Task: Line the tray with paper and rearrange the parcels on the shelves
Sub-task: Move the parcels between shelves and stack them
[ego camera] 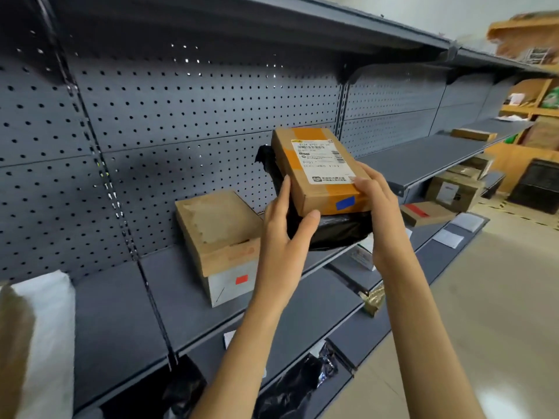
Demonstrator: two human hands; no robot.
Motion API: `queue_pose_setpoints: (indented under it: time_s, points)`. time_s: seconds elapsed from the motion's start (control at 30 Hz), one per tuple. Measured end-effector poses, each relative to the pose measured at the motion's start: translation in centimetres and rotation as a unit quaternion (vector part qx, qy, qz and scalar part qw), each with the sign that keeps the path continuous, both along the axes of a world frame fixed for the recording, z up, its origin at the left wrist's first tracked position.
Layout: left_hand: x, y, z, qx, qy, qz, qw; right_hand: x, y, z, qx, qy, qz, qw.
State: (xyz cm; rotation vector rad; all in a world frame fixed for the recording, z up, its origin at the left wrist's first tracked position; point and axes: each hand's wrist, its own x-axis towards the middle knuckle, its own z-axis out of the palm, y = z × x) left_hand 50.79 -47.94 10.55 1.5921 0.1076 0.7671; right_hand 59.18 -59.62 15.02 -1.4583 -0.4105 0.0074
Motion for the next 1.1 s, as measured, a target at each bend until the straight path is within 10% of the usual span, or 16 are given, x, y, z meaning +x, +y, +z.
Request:
queue_pose_setpoints:
  time_s: [1.1]
  points:
    - [14.5, 0.6, -11.0, -0.15, 0.112, 0.273, 0.944, 16.0, 8.1, -15.5, -0.047, 0.122, 0.223, 0.966]
